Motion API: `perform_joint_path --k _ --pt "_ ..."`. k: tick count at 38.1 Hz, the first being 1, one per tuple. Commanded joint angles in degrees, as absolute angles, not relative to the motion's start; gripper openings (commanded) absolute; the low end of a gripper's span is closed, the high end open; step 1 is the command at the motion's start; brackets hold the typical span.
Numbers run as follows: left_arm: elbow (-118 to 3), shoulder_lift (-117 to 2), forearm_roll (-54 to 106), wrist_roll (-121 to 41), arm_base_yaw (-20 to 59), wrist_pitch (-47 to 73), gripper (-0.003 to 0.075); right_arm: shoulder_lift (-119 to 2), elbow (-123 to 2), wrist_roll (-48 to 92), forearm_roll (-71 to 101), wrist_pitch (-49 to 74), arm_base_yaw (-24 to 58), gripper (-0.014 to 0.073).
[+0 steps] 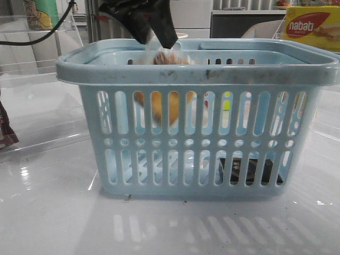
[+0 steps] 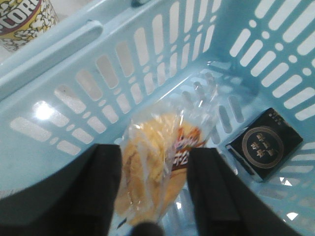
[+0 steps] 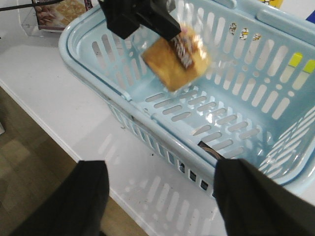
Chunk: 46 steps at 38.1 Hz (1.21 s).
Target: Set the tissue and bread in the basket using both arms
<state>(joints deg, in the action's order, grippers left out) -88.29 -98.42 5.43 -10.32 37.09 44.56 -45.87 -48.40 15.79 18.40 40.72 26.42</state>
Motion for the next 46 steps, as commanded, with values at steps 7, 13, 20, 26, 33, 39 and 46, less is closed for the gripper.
perform_joint_path --k 7,13,20,26,33,39,46 --pt "-88.7 -85.8 7.6 -10.2 37.9 42.3 0.0489 -45.5 -50.0 16.4 19.2 37.0 26.4 0.056" --pt "-76.1 -73.4 7.6 -10.5 40.5 37.4 0.0489 -45.5 -50.0 16.4 19.2 37.0 26.4 0.056" --pt "-60.6 -59.2 7.6 -10.5 41.4 35.7 0.0489 -45.5 -50.0 16.4 19.2 37.0 26.4 0.056" --pt "-50.5 -48.8 7.3 -10.5 41.4 35.7 0.0489 -45.5 -50.0 16.4 19.2 36.9 26.4 0.056" --pt "-45.8 -42.3 3.2 -9.7 41.4 39.5 0.0487 -45.4 -50.0 15.9 16.1 39.2 25.9 0.056" --pt "-45.8 -42.1 -4.3 -2.9 41.3 41.6 0.0435 -43.1 -49.8 13.1 14.0 45.8 22.5 0.056" --pt "-45.8 -42.1 -4.3 -2.9 41.3 41.6 0.0434 -40.0 -47.6 13.1 13.9 47.4 22.0 0.056"
